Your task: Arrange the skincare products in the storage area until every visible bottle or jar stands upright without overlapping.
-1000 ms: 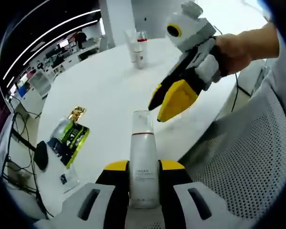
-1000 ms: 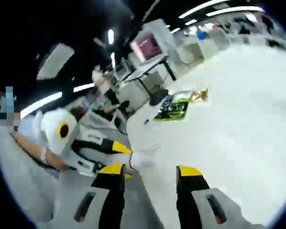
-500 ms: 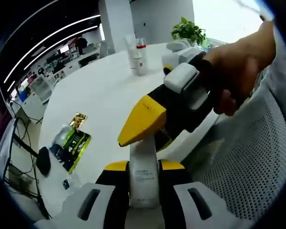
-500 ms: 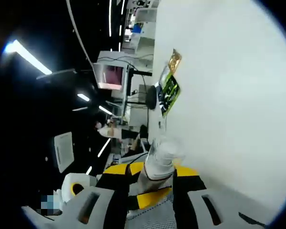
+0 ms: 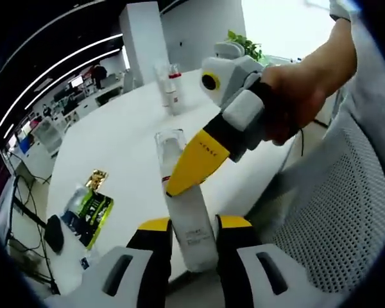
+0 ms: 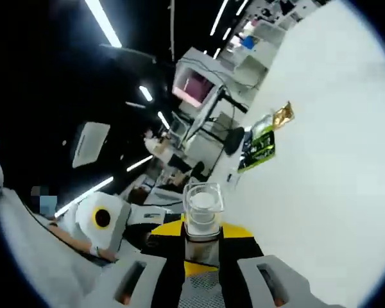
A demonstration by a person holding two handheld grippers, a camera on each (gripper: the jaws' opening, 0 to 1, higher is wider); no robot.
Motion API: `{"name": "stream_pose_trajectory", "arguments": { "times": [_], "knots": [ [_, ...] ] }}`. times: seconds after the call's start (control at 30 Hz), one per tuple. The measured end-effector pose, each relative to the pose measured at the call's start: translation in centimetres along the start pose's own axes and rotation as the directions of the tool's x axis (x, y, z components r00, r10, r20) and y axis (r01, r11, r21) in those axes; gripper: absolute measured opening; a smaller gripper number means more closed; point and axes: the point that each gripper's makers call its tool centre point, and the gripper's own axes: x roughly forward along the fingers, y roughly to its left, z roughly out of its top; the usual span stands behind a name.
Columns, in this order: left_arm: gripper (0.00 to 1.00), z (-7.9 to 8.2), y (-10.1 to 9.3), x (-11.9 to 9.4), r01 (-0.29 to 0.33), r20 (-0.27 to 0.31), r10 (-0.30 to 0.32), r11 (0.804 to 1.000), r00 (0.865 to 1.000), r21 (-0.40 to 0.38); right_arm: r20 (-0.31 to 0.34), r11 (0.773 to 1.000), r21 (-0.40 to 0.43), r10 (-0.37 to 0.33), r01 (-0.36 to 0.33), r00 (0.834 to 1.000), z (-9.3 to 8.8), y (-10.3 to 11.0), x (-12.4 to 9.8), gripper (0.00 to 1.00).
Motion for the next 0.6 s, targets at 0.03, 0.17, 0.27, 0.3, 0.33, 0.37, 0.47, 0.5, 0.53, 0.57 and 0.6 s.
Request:
{"name": "stream_pose_trajectory", "arguments": {
  "times": [0.03, 0.17, 0.27, 0.3, 0.33, 0.37, 0.47, 0.5, 0.53, 0.57, 0.6],
  "knots": [
    [0.24, 0.0, -0.3, 0.0, 0.016, 0.001, -0.016, 1.0, 1.0, -0.005, -0.016, 1.0, -0.02, 0.009, -0.009, 1.0, -0.1, 0.1, -0.1, 0.11],
    [0.24, 0.2, -1.0, -0.1, 0.062, 0.009, -0.062, 0.998, 0.998, -0.031, -0.074, 0.973, -0.215, 0.067, -0.081, 0.995, -0.2, 0.9, -0.6, 0.11],
    [0.23, 0.4, -1.2, -0.1, 0.095, 0.023, -0.094, 0.993, 0.995, -0.071, -0.111, 0.939, -0.317, 0.104, -0.135, 0.988, -0.4, 1.5, -1.0, 0.11],
    [0.23, 0.5, -1.3, -0.1, 0.105, 0.025, -0.103, 0.991, 0.994, -0.085, -0.119, 0.932, -0.326, 0.125, -0.158, 0.985, -0.4, 1.8, -1.1, 0.11],
    [0.23, 0.5, -1.5, -0.1, 0.115, 0.027, -0.113, 0.989, 0.993, -0.093, -0.135, 0.909, -0.371, 0.149, -0.189, 0.98, -0.6, 2.2, -1.2, 0.11],
    [0.23, 0.5, -1.7, -0.1, 0.127, 0.027, -0.125, 0.987, 0.992, -0.101, -0.144, 0.904, -0.38, 0.151, -0.196, 0.978, -0.7, 2.3, -1.3, 0.11],
    [0.22, 0.5, -2.3, -0.2, 0.159, 0.027, -0.157, 0.981, 0.987, -0.112, -0.188, 0.847, -0.464, 0.193, -0.261, 0.963, -1.1, 3.0, -1.6, 0.11],
    [0.21, 0.4, -2.5, -0.2, 0.169, 0.023, -0.167, 0.978, 0.986, -0.123, -0.199, 0.843, -0.462, 0.204, -0.276, 0.958, -1.3, 3.3, -1.7, 0.11],
    [0.21, 0.4, -2.6, -0.4, 0.177, 0.015, -0.177, 0.97, 0.984, -0.169, -0.199, 0.837, -0.47, 0.208, -0.28, 0.958, -1.4, 3.4, -1.7, 0.11],
    [0.2, 0.4, -2.5, -0.4, 0.174, 0.016, -0.174, 0.971, 0.985, -0.165, -0.196, 0.835, -0.475, 0.207, -0.278, 0.958, -1.4, 3.4, -1.7, 0.11],
    [0.2, 0.3, -2.3, -0.4, 0.162, 0.014, -0.162, 0.974, 0.987, -0.159, -0.184, 0.834, -0.483, 0.199, -0.266, 0.962, -1.3, 3.3, -1.7, 0.12]
  ]
}}
